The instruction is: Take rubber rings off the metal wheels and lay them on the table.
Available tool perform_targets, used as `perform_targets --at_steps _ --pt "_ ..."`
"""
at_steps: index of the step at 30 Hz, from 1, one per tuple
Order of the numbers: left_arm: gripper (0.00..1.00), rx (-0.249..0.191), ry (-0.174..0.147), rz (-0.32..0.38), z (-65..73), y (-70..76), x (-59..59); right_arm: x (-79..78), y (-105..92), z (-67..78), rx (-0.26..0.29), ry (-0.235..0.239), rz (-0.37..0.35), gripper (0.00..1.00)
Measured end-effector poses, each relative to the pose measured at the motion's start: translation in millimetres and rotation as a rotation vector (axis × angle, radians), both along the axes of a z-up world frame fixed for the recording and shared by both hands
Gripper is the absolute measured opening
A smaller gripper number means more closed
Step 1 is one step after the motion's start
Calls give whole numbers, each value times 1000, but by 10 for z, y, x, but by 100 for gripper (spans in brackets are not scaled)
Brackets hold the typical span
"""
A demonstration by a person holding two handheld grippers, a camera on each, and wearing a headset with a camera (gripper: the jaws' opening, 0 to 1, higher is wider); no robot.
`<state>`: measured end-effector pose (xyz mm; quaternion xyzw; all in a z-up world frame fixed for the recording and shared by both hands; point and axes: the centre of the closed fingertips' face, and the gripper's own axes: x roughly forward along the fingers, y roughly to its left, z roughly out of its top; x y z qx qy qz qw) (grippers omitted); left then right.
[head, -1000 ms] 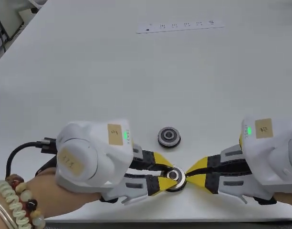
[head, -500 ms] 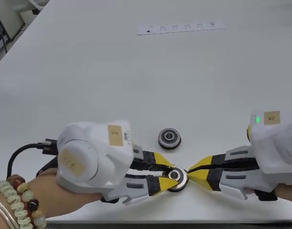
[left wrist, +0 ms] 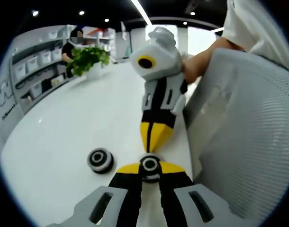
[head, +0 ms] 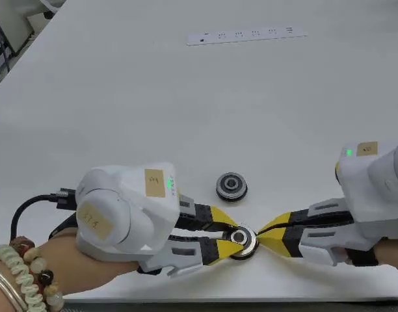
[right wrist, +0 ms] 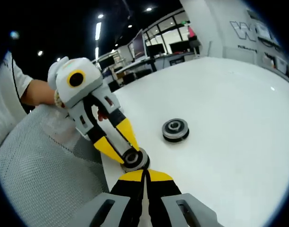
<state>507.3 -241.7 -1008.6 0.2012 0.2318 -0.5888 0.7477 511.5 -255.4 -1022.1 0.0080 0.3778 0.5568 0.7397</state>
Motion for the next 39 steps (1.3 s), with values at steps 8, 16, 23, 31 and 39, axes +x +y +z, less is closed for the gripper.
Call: perform_targets --at_steps 8,16,23,31,39 --pt "14 -3 0 0 1 2 -2 4 20 65 115 216 -116 0" --pt "14 -60 20 24 3 13 9 -7 43 92 201 342 -173 0" --pt "14 -108 44 46 11 8 12 -45 88 151 197 333 -163 0" --pt "14 -109 30 52 12 -3 30 -45 101 173 186 302 -144 0" --pt "14 -107 23 64 12 2 51 -22 136 188 185 288 -130 0"
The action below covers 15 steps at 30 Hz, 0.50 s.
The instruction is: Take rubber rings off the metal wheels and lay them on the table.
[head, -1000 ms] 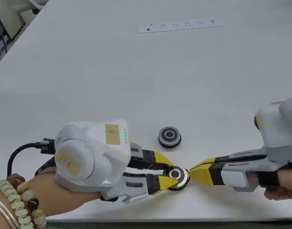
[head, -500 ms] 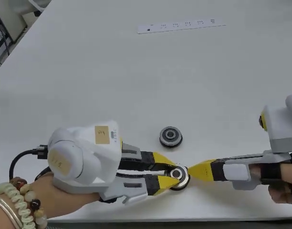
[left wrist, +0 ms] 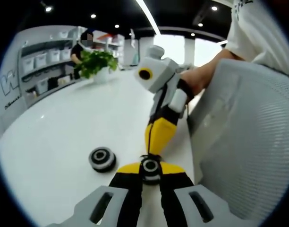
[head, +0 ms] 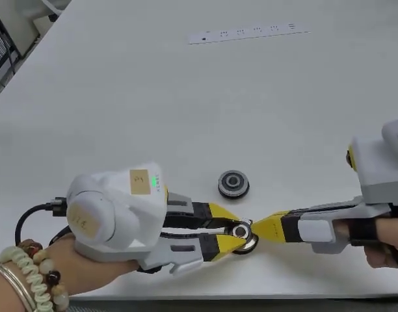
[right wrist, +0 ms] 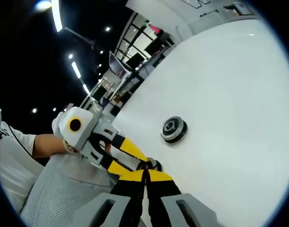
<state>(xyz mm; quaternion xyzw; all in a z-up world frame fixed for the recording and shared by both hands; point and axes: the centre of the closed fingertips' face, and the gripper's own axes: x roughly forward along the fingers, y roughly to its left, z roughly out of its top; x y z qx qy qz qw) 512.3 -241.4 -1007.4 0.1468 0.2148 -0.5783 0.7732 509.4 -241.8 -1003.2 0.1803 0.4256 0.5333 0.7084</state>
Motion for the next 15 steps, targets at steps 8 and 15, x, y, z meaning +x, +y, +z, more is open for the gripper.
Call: perform_targets --at_steps 8,15 --pt "14 8 -22 -4 -2 -1 3 -5 35 8 9 0 11 0" --pt "14 18 -40 -7 -3 -3 10 16 18 12 22 19 -9 0"
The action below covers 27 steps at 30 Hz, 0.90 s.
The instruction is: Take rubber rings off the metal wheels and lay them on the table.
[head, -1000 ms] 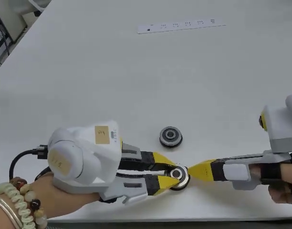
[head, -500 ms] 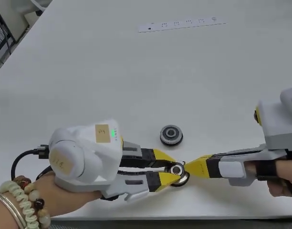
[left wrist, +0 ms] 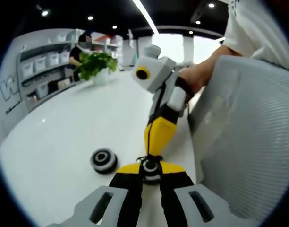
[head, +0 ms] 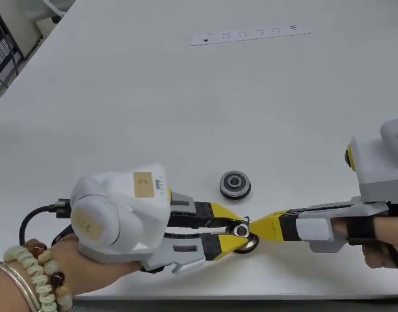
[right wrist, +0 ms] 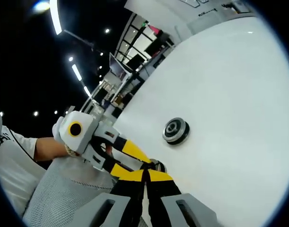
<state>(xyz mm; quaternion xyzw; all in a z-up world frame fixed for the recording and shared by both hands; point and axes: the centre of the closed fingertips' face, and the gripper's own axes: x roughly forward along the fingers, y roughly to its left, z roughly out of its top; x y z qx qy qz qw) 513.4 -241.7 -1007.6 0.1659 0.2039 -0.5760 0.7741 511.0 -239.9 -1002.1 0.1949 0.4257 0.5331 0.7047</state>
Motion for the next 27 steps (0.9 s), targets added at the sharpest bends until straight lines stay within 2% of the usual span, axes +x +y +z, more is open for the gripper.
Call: perform_targets --at_steps 4,9,12,17,19,20,21,24,27 --pt "14 0 0 1 1 -1 0 -11 17 13 0 -14 10 0" --pt "14 4 -2 1 -2 -2 1 -52 47 63 43 13 16 0" --pt "14 8 -12 -4 -3 -11 0 -43 45 57 34 -12 20 0" --pt "14 11 -16 -6 -3 -15 0 -39 31 58 54 14 6 0" --pt "14 22 -18 -7 -2 -19 -3 -27 24 36 40 16 -2 0" --pt "14 24 -15 -5 -2 -20 -3 -9 3 -4 9 1 -6 0" --pt "14 25 -18 -7 -3 -18 -4 20 -25 -45 -23 -34 -8 0" --pt "14 32 -18 -9 -2 -20 -3 10 -11 0 16 10 -24 0" --pt "14 48 -5 -3 2 -28 4 16 -24 -18 -2 -7 -23 0"
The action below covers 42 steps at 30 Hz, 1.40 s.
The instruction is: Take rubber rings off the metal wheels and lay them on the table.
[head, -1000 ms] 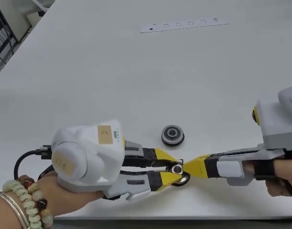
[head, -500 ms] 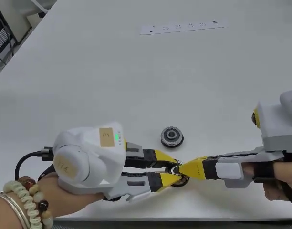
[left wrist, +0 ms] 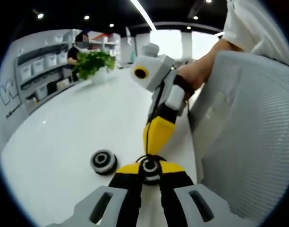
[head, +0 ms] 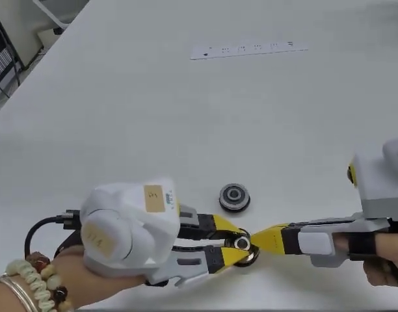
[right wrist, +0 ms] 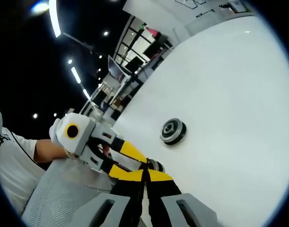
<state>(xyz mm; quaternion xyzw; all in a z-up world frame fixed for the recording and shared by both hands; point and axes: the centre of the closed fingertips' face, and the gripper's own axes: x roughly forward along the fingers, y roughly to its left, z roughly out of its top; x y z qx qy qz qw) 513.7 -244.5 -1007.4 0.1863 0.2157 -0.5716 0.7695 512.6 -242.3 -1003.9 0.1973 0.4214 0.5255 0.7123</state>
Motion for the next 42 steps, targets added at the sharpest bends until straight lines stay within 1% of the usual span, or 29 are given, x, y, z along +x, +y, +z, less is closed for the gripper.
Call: perform_targets --at_steps 2,7,8,9,10,11,12,13,14,15,16,18,19,20,22,23,25,27,28,29,30,31,33,34,37,41,42 --pt "14 9 17 10 1 1 4 -11 11 12 1 -2 6 0" --pt "18 5 17 -11 88 -11 -28 -14 22 26 -10 -24 23 0" --pt "19 9 24 -21 92 -6 -43 -12 22 27 -10 -24 23 0" --pt "21 8 46 -39 100 1 -85 -15 23 32 -9 -23 24 0" --pt "23 8 45 -46 117 7 -93 -20 26 40 -7 -23 28 0" --pt "24 8 38 -59 153 15 -108 -23 30 55 -7 -29 32 0" --pt "25 3 23 -62 194 18 -102 -22 33 67 -7 -35 34 0" --pt "26 -12 15 -57 258 26 -89 -25 35 81 -6 -38 36 0" --pt "28 -30 27 -49 299 27 -90 -22 34 99 -6 -43 36 0" --pt "31 -47 52 -37 330 31 -102 -21 33 109 -7 -47 35 0" --pt "34 -45 56 -37 356 63 -107 -17 26 128 -10 -52 34 0" --pt "38 -35 45 -36 378 106 -117 -9 13 167 -10 -60 31 0" --pt "38 -16 24 -38 389 148 -104 -5 10 183 -11 -63 30 0" --pt "38 -10 18 -38 401 169 -103 -1 7 197 -11 -68 29 0" --pt "39 -7 19 -34 448 212 -89 2 -6 214 -22 -84 31 0" --pt "39 -7 23 -29 465 224 -84 2 -20 228 -33 -102 33 0" --pt "42 -8 28 -27 518 248 -92 -21 -36 270 -36 -112 39 0" --pt "45 -5 13 -37 580 265 -112 -25 -66 311 -42 -123 33 0" --pt "46 -2 10 -39 603 277 -119 -25 -82 333 -45 -127 29 0" --pt "48 1 7 -39 634 296 -127 -26 -108 372 -51 -133 22 0" --pt "50 8 7 -39 648 316 -132 -14 -129 405 -54 -147 11 0" --pt "52 21 12 -27 663 358 -135 0 -158 471 -50 -166 -4 0" --pt "59 37 4 -13 700 431 -150 -8 -204 565 -40 -163 -22 0" --pt "61 42 0 -8 716 461 -160 -5 -221 599 -38 -169 -34 0" --pt "63 41 -2 14 770 563 -198 -29 -270 690 -40 -183 -62 0" --pt "64 18 -18 61 873 719 -231 -70 -302 822 -33 -200 -93 0" --pt "64 14 -23 77 899 779 -236 -77 -304 845 -36 -203 -96 0"
